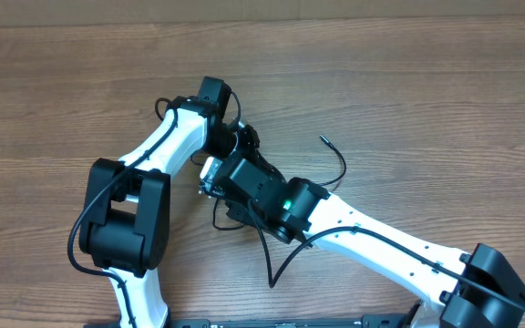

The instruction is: Untangle cables

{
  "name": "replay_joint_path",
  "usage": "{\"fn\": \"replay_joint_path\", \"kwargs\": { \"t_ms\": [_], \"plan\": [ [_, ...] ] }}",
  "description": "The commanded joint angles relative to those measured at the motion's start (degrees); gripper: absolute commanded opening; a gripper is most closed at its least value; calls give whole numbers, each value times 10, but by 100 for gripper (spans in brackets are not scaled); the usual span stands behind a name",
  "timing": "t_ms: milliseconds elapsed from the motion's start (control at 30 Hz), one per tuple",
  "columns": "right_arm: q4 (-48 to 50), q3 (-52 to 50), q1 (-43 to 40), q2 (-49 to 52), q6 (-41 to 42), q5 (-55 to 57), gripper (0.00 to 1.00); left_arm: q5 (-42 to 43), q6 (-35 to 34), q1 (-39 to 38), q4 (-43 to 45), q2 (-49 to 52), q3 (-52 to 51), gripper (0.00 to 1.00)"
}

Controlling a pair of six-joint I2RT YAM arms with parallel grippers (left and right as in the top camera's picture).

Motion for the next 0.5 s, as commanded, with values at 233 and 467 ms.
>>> {"fn": "replay_joint_path", "kwargs": {
  "t_ms": [233,467],
  "plan": [
    [2,-6,5,48,-24,8,31,30,-12,3,-1,6,7,4],
    [-28,-6,5,49,-21,8,30,30,-12,4,-1,6,7,4]
  ]
}}
